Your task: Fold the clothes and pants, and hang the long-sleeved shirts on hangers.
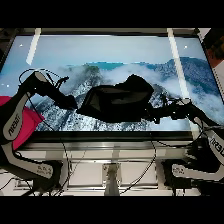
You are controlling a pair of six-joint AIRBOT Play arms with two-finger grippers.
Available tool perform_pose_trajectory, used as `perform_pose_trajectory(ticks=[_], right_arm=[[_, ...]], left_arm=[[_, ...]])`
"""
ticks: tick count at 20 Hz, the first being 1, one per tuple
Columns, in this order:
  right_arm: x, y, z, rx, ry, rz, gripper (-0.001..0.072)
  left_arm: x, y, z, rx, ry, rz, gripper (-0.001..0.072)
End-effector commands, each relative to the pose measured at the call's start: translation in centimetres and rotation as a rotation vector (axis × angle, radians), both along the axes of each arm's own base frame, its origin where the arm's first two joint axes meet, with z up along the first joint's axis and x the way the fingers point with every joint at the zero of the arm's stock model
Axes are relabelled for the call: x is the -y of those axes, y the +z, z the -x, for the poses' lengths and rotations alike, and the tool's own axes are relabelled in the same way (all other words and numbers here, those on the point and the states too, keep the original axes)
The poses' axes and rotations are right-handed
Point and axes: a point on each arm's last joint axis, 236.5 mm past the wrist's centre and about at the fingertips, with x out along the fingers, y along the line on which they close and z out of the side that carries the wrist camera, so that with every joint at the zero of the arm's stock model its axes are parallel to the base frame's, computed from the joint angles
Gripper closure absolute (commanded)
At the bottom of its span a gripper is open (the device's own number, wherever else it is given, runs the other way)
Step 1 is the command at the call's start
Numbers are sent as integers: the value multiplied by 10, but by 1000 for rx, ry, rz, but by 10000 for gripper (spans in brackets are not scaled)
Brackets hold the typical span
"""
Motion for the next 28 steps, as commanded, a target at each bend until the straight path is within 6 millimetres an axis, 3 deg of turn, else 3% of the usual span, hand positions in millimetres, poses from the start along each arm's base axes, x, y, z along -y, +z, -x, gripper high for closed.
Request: perform_pose_trajectory(ticks=[1,4,8,9,10,11,14,16,17,20,22,24,26,28], right_arm=[[0,0,0,1,3,-2,691],[-2,2,3,-7,13,-11,691],[-3,3,5,-13,21,-20,691],[-3,3,5,-13,21,-19,690],[-3,3,5,-13,21,-19,691],[-3,3,5,-13,21,-19,690],[-4,4,5,9,38,-22,691],[-9,13,10,25,91,-53,692],[-14,26,16,45,155,-92,691],[-25,86,14,163,250,-176,691],[-28,147,-5,321,236,-183,691],[-25,213,-25,507,210,-127,691],[-13,273,-47,706,171,-15,692],[9,304,-68,798,106,134,693]], left_arm=[[6,1,2,16,-44,17,291],[31,2,-1,27,-59,97,290],[42,-8,8,-14,-94,100,296],[44,-8,9,-18,-100,102,398],[44,-7,11,-23,-105,104,570],[45,-6,13,-31,-109,107,691],[61,18,20,-35,-135,210,701],[85,53,13,14,-104,347,702],[101,82,3,79,-72,445,702],[136,201,-41,397,71,749,704],[135,288,-67,665,199,888,703],[119,354,-83,890,316,951,703],[100,396,-90,1082,389,946,702],[90,411,-92,1145,437,924,702]])
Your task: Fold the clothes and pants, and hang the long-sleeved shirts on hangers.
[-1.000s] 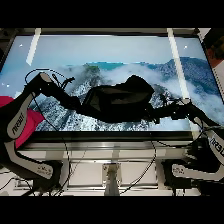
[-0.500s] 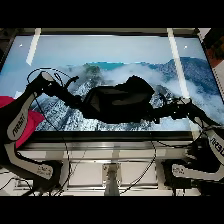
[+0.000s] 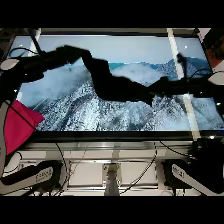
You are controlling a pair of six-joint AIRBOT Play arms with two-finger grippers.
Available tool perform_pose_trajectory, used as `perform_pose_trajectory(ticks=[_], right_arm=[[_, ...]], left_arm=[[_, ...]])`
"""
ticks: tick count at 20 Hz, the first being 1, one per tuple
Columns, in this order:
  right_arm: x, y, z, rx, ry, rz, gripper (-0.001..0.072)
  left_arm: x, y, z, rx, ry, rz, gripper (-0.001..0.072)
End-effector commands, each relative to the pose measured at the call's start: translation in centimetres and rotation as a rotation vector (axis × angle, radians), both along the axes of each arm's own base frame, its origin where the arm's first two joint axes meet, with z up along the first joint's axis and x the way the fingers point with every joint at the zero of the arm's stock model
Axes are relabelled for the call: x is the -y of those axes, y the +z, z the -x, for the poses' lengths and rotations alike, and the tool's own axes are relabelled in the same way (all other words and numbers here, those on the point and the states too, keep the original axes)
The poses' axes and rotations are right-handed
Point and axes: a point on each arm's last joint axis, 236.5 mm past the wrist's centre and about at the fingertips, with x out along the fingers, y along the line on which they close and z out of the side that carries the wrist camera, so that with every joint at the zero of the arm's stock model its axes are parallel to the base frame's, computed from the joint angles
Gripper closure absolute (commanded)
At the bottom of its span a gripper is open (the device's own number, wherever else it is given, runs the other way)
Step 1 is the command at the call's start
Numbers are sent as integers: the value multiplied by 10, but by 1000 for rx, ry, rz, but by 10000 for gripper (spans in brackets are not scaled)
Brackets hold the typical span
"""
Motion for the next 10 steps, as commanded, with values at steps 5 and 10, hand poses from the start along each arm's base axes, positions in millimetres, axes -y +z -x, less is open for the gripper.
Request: perform_pose_trajectory(ticks=[5,10], right_arm=[[44,63,-56,188,-269,143,692],[74,96,-150,427,-592,51,692]], left_arm=[[-12,56,-15,111,201,98,702],[-9,66,-41,180,353,87,703]])
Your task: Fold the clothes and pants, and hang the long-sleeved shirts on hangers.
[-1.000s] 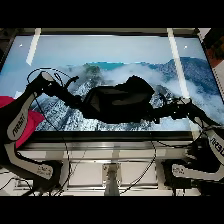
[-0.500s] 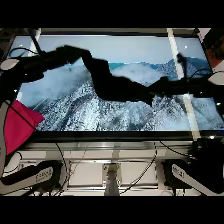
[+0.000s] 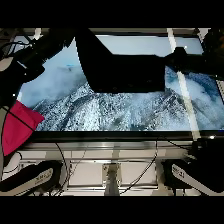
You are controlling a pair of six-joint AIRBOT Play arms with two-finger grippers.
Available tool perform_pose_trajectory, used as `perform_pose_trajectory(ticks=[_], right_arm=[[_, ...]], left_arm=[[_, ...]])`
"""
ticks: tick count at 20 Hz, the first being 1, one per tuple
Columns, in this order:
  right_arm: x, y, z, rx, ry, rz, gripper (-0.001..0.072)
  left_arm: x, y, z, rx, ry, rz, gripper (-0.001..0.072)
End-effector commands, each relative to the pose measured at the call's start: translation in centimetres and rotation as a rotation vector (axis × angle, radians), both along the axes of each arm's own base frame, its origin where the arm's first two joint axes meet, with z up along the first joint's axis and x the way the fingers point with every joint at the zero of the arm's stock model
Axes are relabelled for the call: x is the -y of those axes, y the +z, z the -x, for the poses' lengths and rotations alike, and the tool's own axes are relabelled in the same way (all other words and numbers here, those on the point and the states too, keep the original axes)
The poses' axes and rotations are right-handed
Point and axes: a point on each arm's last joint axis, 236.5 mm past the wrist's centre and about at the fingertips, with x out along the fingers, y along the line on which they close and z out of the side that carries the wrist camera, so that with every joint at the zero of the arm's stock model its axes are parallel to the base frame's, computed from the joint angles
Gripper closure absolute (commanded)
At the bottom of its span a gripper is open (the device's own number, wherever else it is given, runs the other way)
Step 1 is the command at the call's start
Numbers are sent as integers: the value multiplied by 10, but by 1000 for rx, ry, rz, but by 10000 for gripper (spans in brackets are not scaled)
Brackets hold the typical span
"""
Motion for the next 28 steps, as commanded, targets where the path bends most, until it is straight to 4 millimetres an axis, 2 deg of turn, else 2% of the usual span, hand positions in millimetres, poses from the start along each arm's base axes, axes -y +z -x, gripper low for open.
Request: perform_pose_trajectory(ticks=[1,3,5,7,8,9,11,13,15,17,21,23,25,28], right_arm=[[29,33,-68,224,-250,-64,692],[42,45,-99,331,-386,-125,691],[54,52,-122,372,-491,-231,692],[52,52,-139,360,-482,-256,691],[49,54,-146,355,-462,-256,691],[44,55,-151,347,-433,-252,691],[40,52,-158,327,-382,-226,691],[41,38,-159,284,-346,-189,690],[47,10,-151,210,-285,-75,691],[52,-28,-131,64,-193,1,693],[58,-102,-67,-193,-73,140,694],[54,-135,-21,-293,-52,153,694],[46,-163,30,-371,-42,144,694],[34,-196,104,-462,-19,128,693]], left_arm=[[-5,19,-23,64,106,9,704],[-2,40,-40,111,106,22,705],[1,63,-54,166,101,34,703],[7,73,-67,171,85,34,703],[13,71,-70,169,65,4,703],[19,62,-71,168,45,-57,703],[23,32,-80,137,51,-192,703],[23,-1,-86,99,54,-331,703],[27,-39,-84,64,10,-485,703],[36,-70,-70,26,-90,-570,704],[49,-130,-31,-132,-255,-625,706],[51,-168,-3,-221,-297,-672,706],[52,-203,35,-278,-342,-748,706],[52,-236,92,-338,-405,-796,705]])
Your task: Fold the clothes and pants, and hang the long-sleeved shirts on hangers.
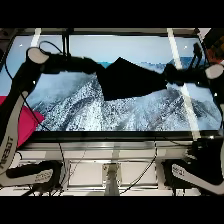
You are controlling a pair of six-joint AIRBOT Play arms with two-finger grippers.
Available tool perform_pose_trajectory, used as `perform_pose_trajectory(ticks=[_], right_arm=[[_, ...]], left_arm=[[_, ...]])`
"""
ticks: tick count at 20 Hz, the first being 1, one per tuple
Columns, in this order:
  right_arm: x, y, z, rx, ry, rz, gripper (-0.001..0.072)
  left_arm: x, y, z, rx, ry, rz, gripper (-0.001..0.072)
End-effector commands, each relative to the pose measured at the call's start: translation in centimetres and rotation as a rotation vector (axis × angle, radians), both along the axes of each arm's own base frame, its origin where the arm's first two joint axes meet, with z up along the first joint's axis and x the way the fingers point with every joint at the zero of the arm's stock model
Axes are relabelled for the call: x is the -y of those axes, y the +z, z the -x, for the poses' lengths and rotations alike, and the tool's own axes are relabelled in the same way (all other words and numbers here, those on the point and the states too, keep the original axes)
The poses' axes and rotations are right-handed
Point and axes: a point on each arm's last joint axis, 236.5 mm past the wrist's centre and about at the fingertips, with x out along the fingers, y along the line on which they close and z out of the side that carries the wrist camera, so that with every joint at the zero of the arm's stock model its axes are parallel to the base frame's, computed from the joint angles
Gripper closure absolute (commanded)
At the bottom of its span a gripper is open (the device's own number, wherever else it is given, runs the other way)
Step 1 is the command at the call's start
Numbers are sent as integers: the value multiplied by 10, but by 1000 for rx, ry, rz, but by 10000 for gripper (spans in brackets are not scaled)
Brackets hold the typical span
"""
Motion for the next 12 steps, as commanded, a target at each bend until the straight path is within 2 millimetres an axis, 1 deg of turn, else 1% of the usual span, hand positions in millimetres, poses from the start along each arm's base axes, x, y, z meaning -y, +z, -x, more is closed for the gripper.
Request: perform_pose_trajectory(ticks=[1,3,4,5,6,8,9,10,11,12], right_arm=[[-16,-50,96,-163,48,-17,693],[-27,-72,142,-262,91,-39,693],[-30,-83,161,-308,108,-44,693],[-32,-92,177,-343,110,-53,693],[-32,-100,188,-357,110,-47,693],[-21,-121,210,-407,74,7,692],[-13,-129,219,-437,52,39,693],[-7,-135,224,-449,38,64,692],[-2,-137,222,-442,21,85,693],[0,-136,216,-420,-1,85,693]], left_arm=[[-5,-49,68,-111,-53,-86,705],[-5,-67,96,-153,-73,-99,705],[-6,-74,107,-171,-82,-105,705],[-7,-80,115,-184,-85,-110,705],[-11,-87,122,-191,-87,-126,705],[-29,-102,127,-164,-94,-225,705],[-42,-109,124,-147,-77,-289,705],[-54,-115,119,-130,-53,-348,704],[-62,-119,116,-110,-49,-389,705],[-65,-121,113,-100,-45,-405,704]])
